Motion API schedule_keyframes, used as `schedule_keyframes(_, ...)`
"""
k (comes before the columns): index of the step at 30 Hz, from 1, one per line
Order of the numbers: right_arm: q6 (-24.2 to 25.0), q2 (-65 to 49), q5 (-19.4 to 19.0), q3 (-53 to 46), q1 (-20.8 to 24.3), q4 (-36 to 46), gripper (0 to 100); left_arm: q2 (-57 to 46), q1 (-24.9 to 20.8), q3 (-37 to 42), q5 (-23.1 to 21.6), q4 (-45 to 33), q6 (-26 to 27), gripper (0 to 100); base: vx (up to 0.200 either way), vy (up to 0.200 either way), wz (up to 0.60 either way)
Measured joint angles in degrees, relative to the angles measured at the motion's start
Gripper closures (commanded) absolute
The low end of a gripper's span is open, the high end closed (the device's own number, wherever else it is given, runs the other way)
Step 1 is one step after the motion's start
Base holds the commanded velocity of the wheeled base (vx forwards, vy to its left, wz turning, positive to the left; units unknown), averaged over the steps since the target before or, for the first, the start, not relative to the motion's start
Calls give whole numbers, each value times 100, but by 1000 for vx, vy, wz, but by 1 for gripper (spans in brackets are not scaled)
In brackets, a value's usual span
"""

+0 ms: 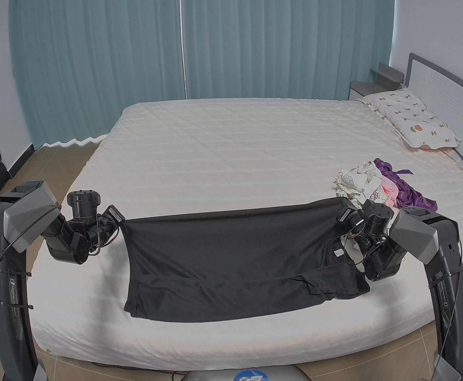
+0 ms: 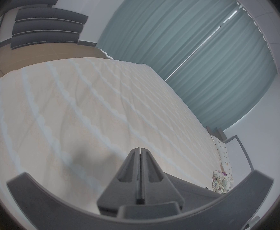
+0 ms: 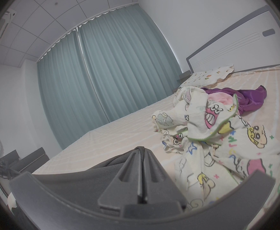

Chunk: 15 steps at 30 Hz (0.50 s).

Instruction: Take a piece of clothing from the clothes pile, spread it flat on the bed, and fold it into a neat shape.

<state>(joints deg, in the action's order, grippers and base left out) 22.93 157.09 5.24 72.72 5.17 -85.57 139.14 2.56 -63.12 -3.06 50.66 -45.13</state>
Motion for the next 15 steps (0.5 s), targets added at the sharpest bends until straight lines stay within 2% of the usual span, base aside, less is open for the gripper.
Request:
schedule_keyframes(7,-7,-74,-43,-168,-16,-273,100,-188,28,599,-112,750,-127,100,0,0,0)
schedule_keyframes(12,-7,-108,-13,173,10,-222,100,-256,28,574,-123,791,-173,100,0,0,0)
schedule_keyframes(15,-5,-116,23,402,17,-100,100,-260,35,386,-104,796,-411,100,0,0,0)
